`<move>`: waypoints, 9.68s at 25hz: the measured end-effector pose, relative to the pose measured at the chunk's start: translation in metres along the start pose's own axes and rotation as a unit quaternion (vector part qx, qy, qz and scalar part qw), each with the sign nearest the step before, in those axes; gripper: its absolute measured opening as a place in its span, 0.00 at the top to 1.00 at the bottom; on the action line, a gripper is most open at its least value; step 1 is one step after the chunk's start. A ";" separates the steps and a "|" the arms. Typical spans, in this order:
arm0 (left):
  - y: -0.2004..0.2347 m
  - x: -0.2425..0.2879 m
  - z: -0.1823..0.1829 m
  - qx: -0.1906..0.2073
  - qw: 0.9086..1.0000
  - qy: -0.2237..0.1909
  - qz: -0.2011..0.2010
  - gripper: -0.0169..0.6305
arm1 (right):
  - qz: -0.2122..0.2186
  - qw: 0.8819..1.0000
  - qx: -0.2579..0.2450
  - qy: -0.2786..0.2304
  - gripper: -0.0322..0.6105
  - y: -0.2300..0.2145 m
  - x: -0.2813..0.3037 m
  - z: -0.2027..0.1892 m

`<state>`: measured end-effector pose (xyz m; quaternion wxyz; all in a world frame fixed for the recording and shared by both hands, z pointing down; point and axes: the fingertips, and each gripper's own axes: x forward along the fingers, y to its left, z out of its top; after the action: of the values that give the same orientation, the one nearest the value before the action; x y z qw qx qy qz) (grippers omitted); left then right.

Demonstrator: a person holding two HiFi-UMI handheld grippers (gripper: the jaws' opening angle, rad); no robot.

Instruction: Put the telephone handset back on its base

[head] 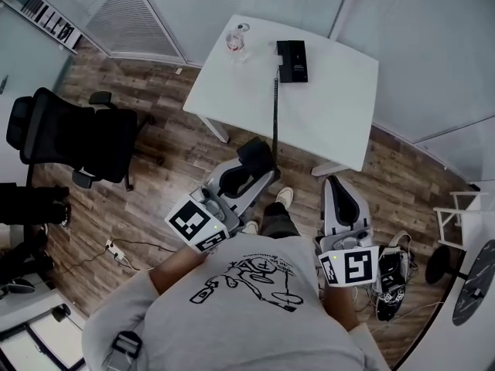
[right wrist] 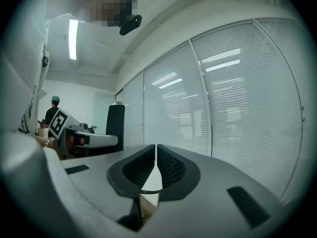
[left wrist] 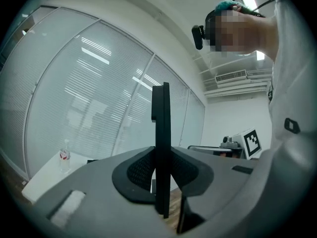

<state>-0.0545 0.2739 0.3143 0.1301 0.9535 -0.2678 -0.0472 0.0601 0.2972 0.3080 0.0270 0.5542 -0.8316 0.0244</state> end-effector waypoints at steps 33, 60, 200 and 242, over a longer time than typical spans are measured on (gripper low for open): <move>0.074 0.181 -0.004 -0.013 0.999 0.031 0.034 0.86 | 0.028 0.999 0.010 0.016 0.93 -0.171 0.100 -0.003; 0.262 0.233 0.049 -0.036 0.999 0.026 -0.008 0.86 | -0.004 0.999 -0.038 0.016 0.93 -0.190 0.298 0.032; 0.449 0.317 -0.263 -0.245 0.910 0.335 0.021 0.63 | 0.085 0.894 0.150 0.413 0.93 -0.136 0.383 -0.348; 0.459 0.324 -0.288 -0.212 0.907 0.359 0.053 0.63 | 0.068 0.865 0.167 0.468 0.93 -0.134 0.397 -0.409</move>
<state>0.0391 -0.2096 0.7098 0.4190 0.8401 -0.2371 0.2497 0.0387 -0.0910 0.7463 0.3184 0.4159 -0.7406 0.4208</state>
